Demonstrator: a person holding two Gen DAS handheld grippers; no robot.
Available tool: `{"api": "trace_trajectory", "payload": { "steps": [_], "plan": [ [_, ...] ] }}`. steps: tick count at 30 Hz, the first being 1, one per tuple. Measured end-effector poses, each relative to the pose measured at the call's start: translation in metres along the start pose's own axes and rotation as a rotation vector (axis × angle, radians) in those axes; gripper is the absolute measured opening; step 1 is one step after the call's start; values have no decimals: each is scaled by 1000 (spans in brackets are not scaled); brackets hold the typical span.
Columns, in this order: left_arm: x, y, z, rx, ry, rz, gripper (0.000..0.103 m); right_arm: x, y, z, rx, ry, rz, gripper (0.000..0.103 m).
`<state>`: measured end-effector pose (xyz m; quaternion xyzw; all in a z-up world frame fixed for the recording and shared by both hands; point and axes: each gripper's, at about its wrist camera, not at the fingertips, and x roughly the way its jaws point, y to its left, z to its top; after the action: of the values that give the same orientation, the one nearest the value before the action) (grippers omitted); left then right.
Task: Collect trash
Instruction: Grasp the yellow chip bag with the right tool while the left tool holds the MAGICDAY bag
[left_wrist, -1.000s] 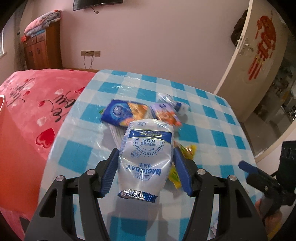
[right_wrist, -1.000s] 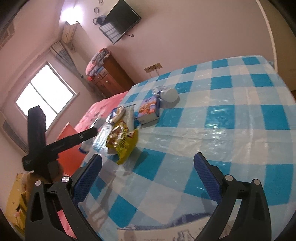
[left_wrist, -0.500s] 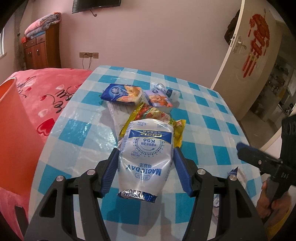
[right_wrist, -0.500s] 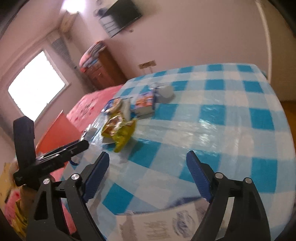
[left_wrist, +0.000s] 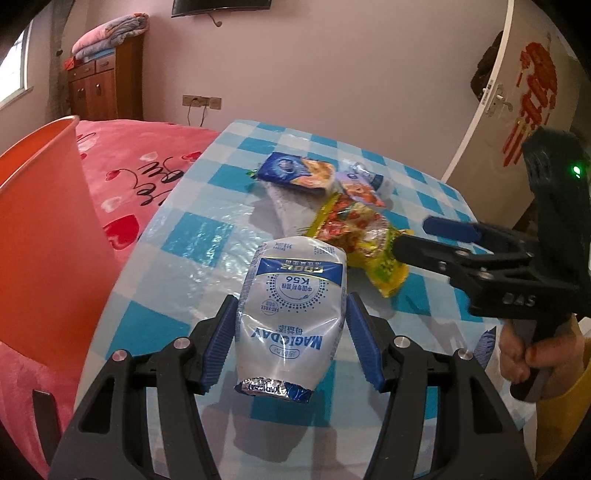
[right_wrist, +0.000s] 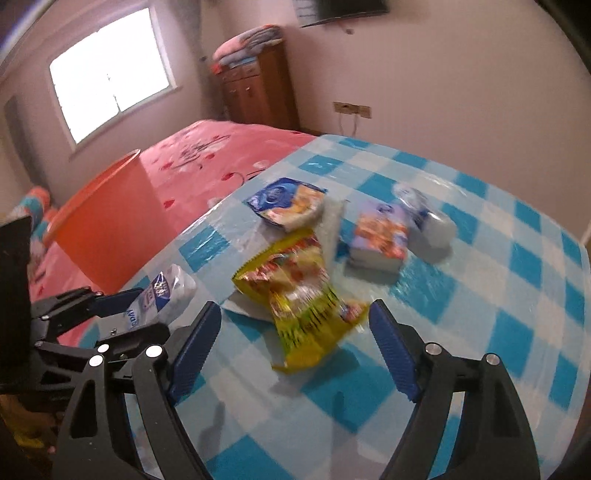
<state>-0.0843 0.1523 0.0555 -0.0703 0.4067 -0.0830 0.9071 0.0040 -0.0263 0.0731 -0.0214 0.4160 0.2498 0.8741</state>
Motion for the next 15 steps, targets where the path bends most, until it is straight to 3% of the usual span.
{"api": "trace_trajectory", "payload": {
  "steps": [5, 8, 13, 15],
  "plan": [
    [0, 9, 0, -14, 0, -2, 61, 24, 5, 7, -73, 42, -30, 81],
    [1, 12, 0, -18, -1, -3, 61, 36, 7, 7, -106, 73, -49, 70],
    [4, 14, 0, -17, 3, -2, 61, 42, 13, 3, -147, 83, -87, 68],
    [5, 15, 1, -18, 2, -4, 61, 43, 15, 1, -160, 87, -95, 56]
  ]
}}
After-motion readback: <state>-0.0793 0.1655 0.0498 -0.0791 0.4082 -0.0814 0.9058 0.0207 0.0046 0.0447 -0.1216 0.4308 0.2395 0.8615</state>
